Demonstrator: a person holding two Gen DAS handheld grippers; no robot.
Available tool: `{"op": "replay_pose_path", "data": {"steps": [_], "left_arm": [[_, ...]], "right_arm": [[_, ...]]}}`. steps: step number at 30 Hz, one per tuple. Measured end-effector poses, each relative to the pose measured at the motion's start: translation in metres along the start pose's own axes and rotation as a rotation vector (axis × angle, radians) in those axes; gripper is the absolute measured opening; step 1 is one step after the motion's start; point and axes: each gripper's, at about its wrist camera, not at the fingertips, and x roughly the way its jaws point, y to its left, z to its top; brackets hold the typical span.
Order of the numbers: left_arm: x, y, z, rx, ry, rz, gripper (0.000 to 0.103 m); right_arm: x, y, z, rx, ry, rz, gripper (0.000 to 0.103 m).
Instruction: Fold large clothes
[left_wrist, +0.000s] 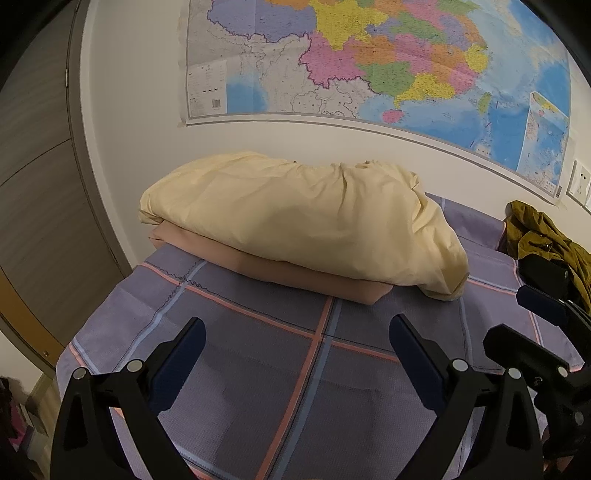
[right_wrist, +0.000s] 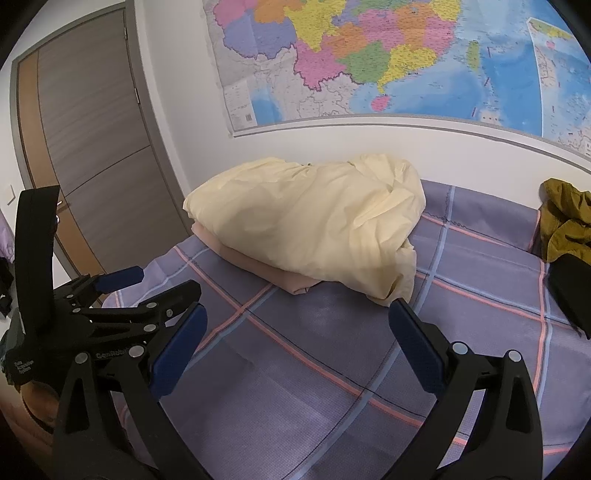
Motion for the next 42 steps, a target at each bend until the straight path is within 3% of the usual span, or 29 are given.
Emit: {"op": "replay_pose_path", "data": {"steps": [42], "left_arm": [[-0.0016,-0.0079,-0.0016,0.012,-0.005,0.001,0.096]], "right_arm": [[0.0013,-0.0007,0.0,0.008,0.003,0.001,0.097]]}}
